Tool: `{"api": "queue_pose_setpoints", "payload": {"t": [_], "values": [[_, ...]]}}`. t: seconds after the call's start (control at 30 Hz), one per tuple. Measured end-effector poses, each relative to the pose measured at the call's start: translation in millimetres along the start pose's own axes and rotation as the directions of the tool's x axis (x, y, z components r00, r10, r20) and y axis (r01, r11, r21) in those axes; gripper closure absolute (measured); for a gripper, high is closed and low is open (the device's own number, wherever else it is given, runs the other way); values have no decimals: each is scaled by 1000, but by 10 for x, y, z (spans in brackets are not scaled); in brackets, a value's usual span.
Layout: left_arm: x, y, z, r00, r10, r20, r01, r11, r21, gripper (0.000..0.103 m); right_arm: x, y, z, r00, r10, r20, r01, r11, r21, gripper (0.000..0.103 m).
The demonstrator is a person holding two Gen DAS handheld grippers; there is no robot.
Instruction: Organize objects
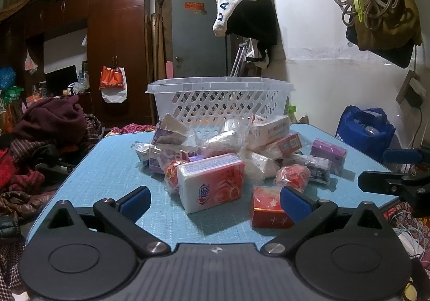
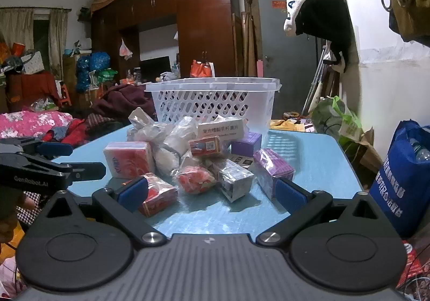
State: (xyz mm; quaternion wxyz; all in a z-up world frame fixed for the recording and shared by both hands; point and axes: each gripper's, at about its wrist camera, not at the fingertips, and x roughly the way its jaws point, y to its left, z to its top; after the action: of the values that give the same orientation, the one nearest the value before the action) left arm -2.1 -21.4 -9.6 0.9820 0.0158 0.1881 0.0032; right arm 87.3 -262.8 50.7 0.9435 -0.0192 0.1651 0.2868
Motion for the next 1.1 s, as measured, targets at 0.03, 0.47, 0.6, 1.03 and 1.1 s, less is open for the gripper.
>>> {"api": "queue_pose_setpoints", "payload": {"t": [0.03, 0.47, 0.6, 1.03, 1.1], "values": [[-1, 1, 0, 1000, 0, 0, 0, 1000, 1, 0, -5, -7, 0, 1000, 2, 1, -2, 1000, 4, 0], [35, -18, -32, 1000, -6, -11, 6, 1000, 16, 0, 44, -57, -24, 1000, -3, -3, 3, 1000, 21, 0], [108, -127, -113, 998, -53, -40, 55, 997, 49, 1, 71, -192, -49, 1000, 1, 10, -2, 997, 80, 0], [621, -408, -202, 992, -100, -72, 106, 991, 82, 17, 414, -592, 4, 995, -96, 3, 95, 990, 105, 26], [635, -364, -195, 991, -115, -74, 120, 991, 67, 20, 503, -635, 66, 993, -114, -10, 114, 990, 88, 34]]}}
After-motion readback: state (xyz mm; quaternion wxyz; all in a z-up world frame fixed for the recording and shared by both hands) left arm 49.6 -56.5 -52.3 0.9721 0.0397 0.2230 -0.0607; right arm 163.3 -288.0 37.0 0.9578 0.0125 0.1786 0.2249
